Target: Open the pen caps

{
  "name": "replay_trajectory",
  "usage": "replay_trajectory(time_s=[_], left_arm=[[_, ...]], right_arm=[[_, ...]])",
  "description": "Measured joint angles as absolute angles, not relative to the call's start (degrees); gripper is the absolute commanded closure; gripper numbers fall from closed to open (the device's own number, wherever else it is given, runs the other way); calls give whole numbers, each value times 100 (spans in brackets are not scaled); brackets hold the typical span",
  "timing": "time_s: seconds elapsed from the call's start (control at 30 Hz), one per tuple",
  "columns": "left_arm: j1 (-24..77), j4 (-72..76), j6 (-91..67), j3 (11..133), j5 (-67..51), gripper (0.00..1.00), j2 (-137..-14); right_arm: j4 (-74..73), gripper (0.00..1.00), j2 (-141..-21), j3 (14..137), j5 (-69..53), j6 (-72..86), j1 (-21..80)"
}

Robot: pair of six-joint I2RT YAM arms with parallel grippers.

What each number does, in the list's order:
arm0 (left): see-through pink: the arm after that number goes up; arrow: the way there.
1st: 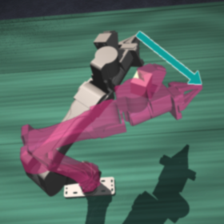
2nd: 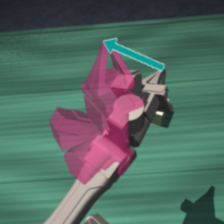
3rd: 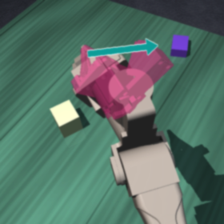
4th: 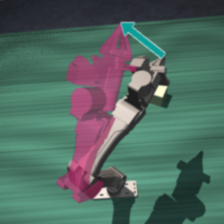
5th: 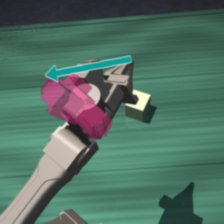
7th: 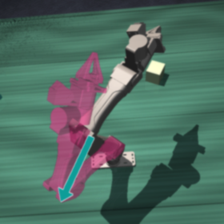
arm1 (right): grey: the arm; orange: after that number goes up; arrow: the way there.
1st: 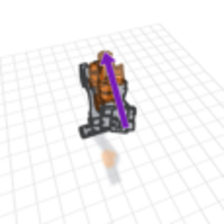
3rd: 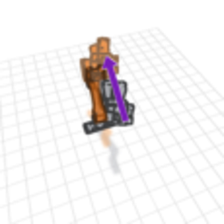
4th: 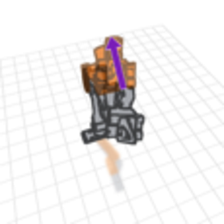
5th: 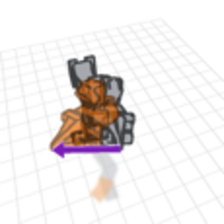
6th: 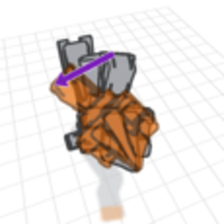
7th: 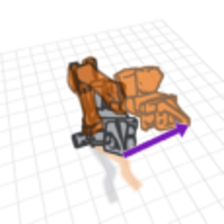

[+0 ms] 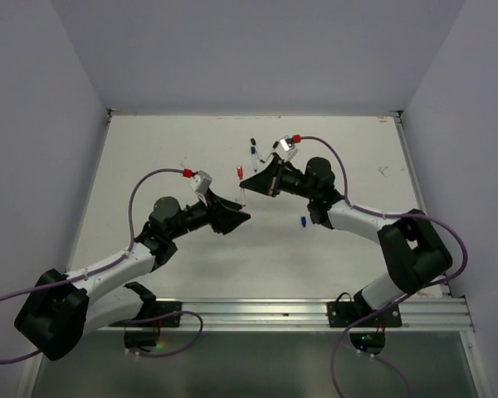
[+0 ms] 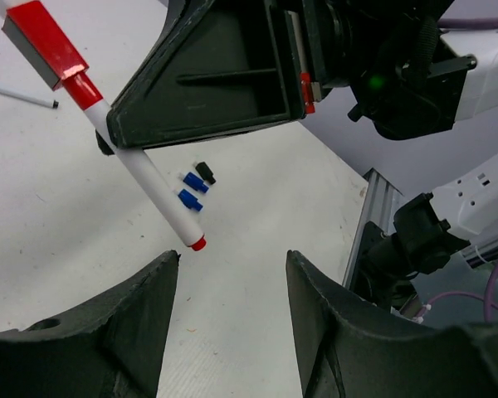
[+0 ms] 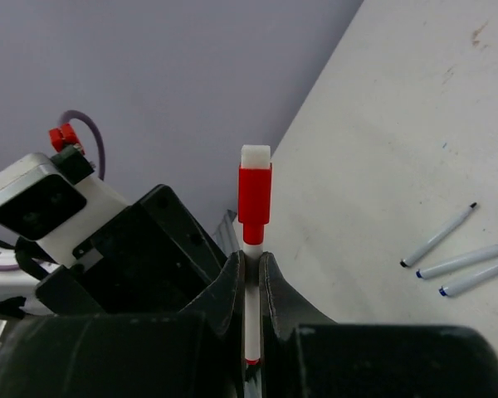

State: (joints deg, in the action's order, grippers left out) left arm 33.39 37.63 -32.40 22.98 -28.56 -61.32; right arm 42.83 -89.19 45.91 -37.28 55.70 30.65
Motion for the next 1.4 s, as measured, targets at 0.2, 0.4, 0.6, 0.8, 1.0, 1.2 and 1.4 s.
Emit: replay_trajectory(time_s=[0.2,0.4,0.6,0.8,1.0,1.2,1.4], left_arm=[[3339,3719,-3249,2303,-2773,42,-6213],[3339,3621,-3341,2412,-2646,42,-6215],[3339,3669,-3496,2641,-2735,43,-6252],[3339,3809,-3708,2659,-2902,44,-6300],[3339,3811,-3931,2768,-3004,65,-6519],[3334,3795,-4224,2827,-3103,100,-6604],[3312,3804,-4274,2906,-3186,100,-6674]], right_arm=[[4772,100,-8812,4504,-3728,5986,3122],[4753,100,-8414,4401,-3726,5972,3197],[4532,100,-8095,4248,-3704,5728,3258],[4390,100,-8012,4145,-3706,5553,3323],[4425,100,-7933,3957,-3677,5540,3380],[4512,100,-7891,3896,-3594,5474,3398],[4130,54,-7640,3892,-3413,5100,3422]])
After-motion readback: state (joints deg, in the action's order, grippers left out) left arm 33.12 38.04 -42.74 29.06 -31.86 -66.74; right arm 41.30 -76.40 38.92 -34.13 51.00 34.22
